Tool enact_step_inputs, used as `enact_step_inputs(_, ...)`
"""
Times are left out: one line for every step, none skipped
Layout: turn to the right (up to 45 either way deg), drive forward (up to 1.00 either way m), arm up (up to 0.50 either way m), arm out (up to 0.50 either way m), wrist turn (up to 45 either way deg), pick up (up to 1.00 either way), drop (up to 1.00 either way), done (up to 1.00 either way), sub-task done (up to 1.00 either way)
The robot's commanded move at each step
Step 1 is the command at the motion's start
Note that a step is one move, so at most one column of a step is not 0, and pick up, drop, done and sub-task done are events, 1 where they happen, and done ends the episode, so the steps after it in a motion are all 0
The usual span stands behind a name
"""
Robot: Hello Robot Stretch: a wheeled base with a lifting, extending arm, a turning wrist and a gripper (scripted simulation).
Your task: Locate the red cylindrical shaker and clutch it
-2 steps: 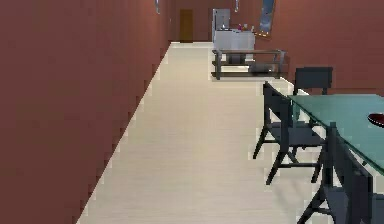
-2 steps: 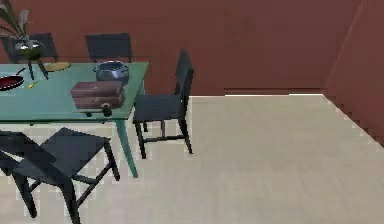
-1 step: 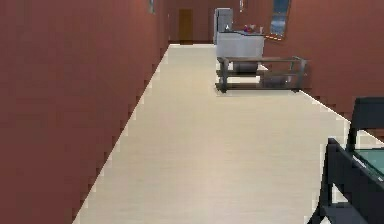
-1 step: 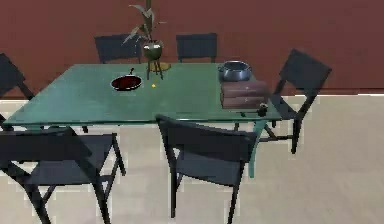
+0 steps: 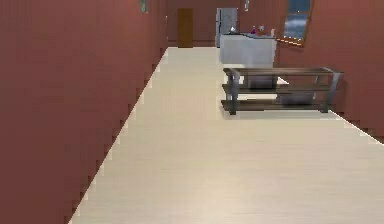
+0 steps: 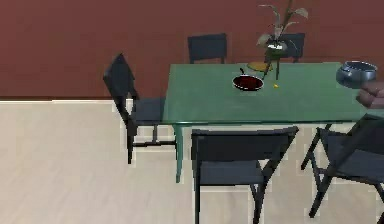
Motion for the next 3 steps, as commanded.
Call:
enact_step_inputs(0.0, 1.0, 0.0, 0.0, 0.0, 0.0, 0.0, 0.0, 0.0)
enact_step_inputs(0.0, 1.0, 0.0, 0.0, 0.0, 0.0, 0.0, 0.0, 0.0)
enact_step_inputs(-3.0, 0.0, 0.0, 0.0, 0.0, 0.0, 0.0, 0.0, 0.0)
